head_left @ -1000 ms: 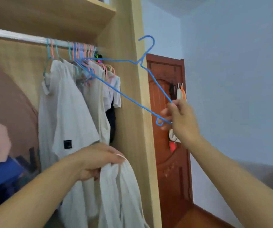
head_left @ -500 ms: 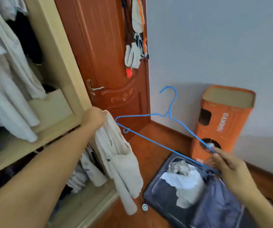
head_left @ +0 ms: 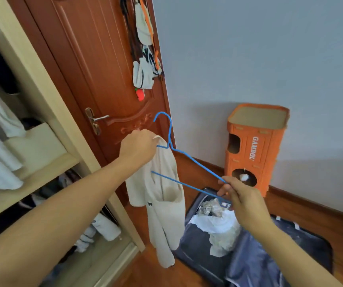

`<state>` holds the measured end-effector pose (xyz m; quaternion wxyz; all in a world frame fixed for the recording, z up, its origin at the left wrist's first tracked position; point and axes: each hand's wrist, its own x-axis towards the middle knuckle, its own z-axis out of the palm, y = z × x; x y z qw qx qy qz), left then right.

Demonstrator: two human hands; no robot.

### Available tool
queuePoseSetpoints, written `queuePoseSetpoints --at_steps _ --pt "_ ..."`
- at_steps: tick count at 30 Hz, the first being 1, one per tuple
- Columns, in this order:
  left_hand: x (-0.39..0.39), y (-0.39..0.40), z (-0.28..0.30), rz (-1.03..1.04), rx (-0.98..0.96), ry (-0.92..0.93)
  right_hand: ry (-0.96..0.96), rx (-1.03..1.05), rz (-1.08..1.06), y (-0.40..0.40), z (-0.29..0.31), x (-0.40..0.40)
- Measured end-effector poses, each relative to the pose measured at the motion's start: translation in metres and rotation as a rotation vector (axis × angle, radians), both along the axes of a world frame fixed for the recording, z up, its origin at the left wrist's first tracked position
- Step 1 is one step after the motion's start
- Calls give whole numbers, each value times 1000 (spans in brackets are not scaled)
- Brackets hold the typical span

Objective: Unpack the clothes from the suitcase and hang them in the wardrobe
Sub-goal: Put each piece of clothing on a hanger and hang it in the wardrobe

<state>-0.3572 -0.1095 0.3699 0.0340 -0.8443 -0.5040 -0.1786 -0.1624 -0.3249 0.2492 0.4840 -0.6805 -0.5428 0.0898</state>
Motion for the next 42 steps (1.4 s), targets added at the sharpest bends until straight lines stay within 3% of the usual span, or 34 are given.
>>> queuePoseSetpoints --at_steps 3,6,9,11,14,15,17,19,20,24,28,31,33,35,36,39,42 --pt "6 -17 28 -110 49 -108 162 82 4 0 3 -5" --pt "6 -23 57 -396 317 -74 341 264 -70 -10 23 4" --pt "8 -20 89 -551 166 127 435 343 -67 -15 47 20" --pt "16 -17 105 -563 246 237 306 345 -148 -15 51 30" --pt "34 -16 120 -571 343 229 27 431 -517 -26 41 32" --pt "38 -17 122 -591 357 189 -26 474 -513 -30 34 22" --pt "45 -22 127 -639 381 105 -194 433 -231 -30 22 -10" --pt "51 -27 132 -676 368 28 -263 171 61 -18 0 -26" --pt "51 -29 135 -684 372 14 -291 51 108 -9 -11 -24" --pt "17 -12 135 -672 479 134 -724 -60 79 -7 -23 40" --pt "-44 6 109 -720 630 229 -915 82 15 -40 29 109" --pt "-54 3 86 -697 729 242 -883 343 -59 -36 81 108" --pt "-53 -3 82 -637 755 126 -671 446 -90 -20 104 99" --pt "-50 -13 84 -524 658 -68 -330 320 18 -5 118 91" --pt "-47 -19 87 -481 570 -146 -248 167 83 0 121 88" --pt "-43 -33 87 -459 490 -210 -537 -111 142 6 119 84" --pt "-35 -43 88 -503 460 -202 -651 -69 140 10 127 70"
